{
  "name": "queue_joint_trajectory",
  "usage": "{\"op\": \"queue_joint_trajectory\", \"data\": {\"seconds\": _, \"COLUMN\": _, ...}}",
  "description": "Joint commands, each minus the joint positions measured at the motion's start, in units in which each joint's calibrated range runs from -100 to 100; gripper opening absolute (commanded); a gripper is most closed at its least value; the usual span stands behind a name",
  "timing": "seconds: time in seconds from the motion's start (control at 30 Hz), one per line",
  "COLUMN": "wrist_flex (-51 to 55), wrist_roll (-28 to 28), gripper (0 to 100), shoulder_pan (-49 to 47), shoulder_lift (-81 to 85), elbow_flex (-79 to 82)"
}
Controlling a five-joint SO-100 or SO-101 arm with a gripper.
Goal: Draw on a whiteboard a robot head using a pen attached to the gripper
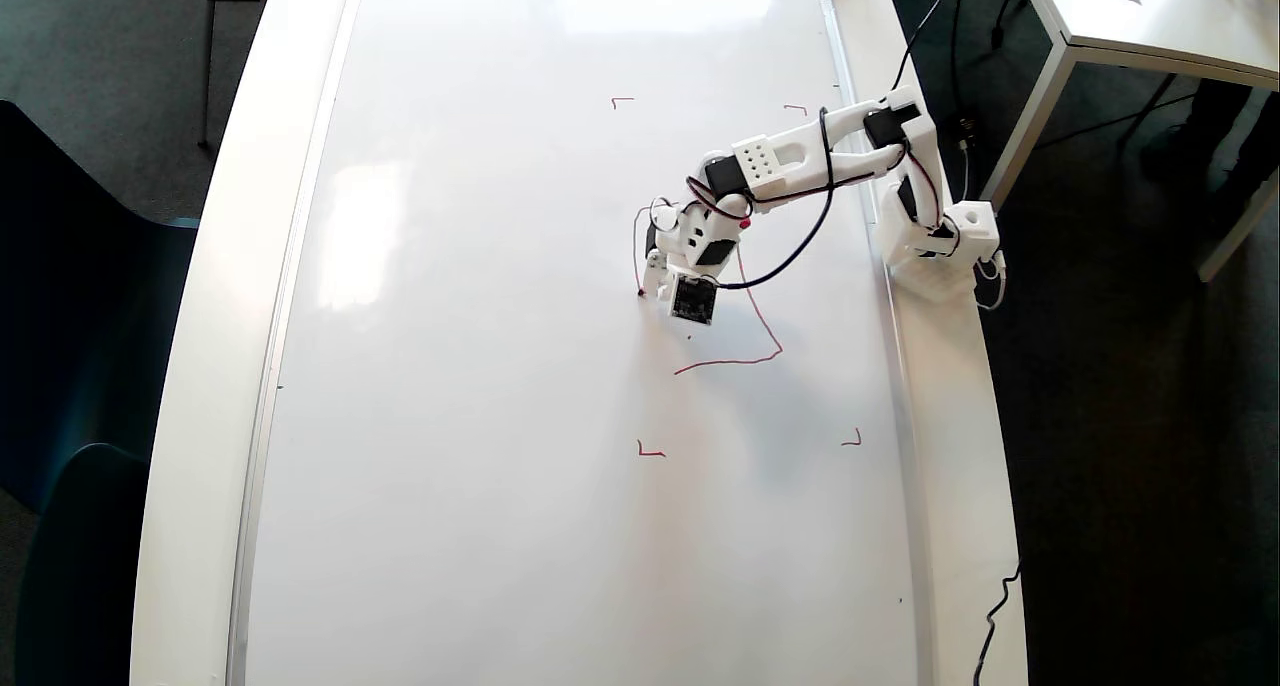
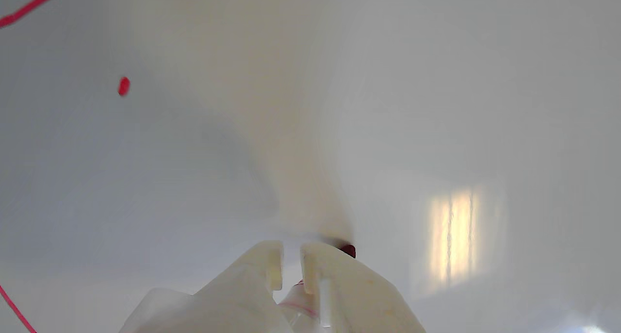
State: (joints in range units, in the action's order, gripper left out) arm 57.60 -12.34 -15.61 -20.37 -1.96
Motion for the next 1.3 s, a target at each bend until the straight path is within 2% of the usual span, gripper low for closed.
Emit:
{"op": "queue_joint_trajectory", "data": {"seconds": 0.0, "wrist_flex": -1.56, "wrist_roll": -0.21, "gripper": 1, "shoulder_pan": -3.06, "shoulder_lift": -0.13, "elbow_flex": -1.44}}
{"op": "queue_joint_trajectory", "data": {"seconds": 0.4, "wrist_flex": -3.82, "wrist_roll": -0.32, "gripper": 1, "shoulder_pan": -8.0, "shoulder_lift": -0.13, "elbow_flex": -1.44}}
{"op": "queue_joint_trajectory", "data": {"seconds": 0.57, "wrist_flex": -5.99, "wrist_roll": -3.27, "gripper": 1, "shoulder_pan": -9.84, "shoulder_lift": -0.13, "elbow_flex": -1.35}}
{"op": "queue_joint_trajectory", "data": {"seconds": 0.97, "wrist_flex": -5.99, "wrist_roll": -3.53, "gripper": 1, "shoulder_pan": -13.52, "shoulder_lift": -0.13, "elbow_flex": -1.26}}
{"op": "queue_joint_trajectory", "data": {"seconds": 1.1, "wrist_flex": -5.99, "wrist_roll": -5.79, "gripper": 1, "shoulder_pan": -14.11, "shoulder_lift": -0.13, "elbow_flex": -1.17}}
{"op": "queue_joint_trajectory", "data": {"seconds": 1.27, "wrist_flex": -5.99, "wrist_roll": -5.89, "gripper": 1, "shoulder_pan": -14.11, "shoulder_lift": 0.46, "elbow_flex": -1.26}}
